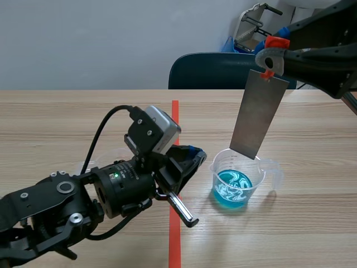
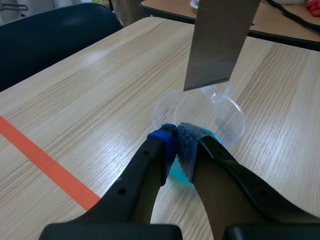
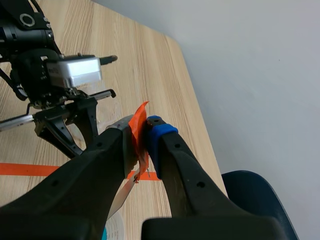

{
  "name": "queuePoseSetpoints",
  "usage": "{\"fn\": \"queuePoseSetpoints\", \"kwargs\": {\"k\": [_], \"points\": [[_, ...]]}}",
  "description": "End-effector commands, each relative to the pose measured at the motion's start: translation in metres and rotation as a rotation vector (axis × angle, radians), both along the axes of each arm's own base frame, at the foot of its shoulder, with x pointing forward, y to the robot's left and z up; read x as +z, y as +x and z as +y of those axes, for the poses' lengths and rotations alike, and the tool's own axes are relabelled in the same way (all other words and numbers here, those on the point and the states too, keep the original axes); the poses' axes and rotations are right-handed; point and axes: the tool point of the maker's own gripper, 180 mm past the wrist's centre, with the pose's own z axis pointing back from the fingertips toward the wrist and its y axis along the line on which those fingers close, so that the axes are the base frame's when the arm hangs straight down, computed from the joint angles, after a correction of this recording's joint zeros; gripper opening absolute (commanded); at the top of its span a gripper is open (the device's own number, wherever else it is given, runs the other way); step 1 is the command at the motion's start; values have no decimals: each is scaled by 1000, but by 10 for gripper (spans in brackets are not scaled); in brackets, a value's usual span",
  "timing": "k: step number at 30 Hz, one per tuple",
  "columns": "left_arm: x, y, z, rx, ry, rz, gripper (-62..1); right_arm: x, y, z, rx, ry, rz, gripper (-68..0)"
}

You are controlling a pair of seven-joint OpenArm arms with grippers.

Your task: Do the redox reaction experiment

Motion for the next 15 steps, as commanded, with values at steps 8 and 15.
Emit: {"fn": "queuePoseSetpoints", "kwargs": {"k": [8,15], "points": [[8,15,-18,8,-51,-9,-582,11,0,0,11,14,-24,-669],[7,18,-25,10,-62,-4,-582,11,0,0,11,14,-24,-669]]}}
